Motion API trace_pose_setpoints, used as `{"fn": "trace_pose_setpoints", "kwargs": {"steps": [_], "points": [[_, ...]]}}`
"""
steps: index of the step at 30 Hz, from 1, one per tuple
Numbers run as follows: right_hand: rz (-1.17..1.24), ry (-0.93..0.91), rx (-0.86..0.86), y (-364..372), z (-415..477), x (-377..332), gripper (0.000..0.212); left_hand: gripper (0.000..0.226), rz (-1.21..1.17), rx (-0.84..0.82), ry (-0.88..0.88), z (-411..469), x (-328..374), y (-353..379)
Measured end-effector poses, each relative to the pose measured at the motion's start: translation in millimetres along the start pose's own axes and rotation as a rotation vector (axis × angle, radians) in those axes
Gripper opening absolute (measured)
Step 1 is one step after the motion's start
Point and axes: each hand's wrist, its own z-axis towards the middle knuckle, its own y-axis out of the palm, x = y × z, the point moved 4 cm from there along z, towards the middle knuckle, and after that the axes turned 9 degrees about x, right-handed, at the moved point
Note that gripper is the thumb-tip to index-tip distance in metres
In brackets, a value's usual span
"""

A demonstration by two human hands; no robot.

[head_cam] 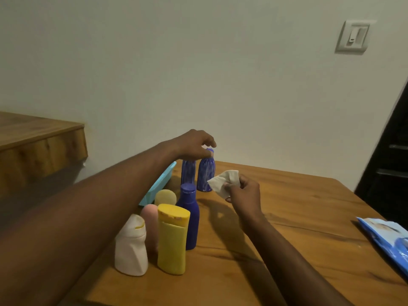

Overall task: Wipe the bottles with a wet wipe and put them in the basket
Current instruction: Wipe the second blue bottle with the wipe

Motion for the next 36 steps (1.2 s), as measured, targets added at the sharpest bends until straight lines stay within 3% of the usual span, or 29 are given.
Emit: {"fn": "trace_pose_setpoints", "kwargs": {"steps": [7, 14, 23, 31, 36], "points": [[0.006, 0.029, -0.004, -3.1, 15.8, 10.0, 0.028, 0.042, 0.182, -0.016, 0.009, 24.6, -0.6, 23.2], [0.075, 0.065, 0.011, -17.5, 4.7, 5.2, 0.026, 0.032, 0.042, -0.008, -0.010, 21.4, 15.3, 14.4], [0.163, 0.009, 0.177, -98.9, -29.6, -18.9, 0.030, 0.025, -0.085, -0.112, 0.028, -10.8, 99.0, -10.0], [-0.041, -0.197, 0.267, -161.4, -82.6, -27.6, 0.033, 0.026, -0.087, -0.198, 0.051, -63.8, 177.6, 18.7], [-0.107, -0.202, 0.171, -161.4, -124.7, -10.4, 0.033, 0.032, -0.142, -0.073, -0.025, -90.9, 201.3, 35.1]]}}
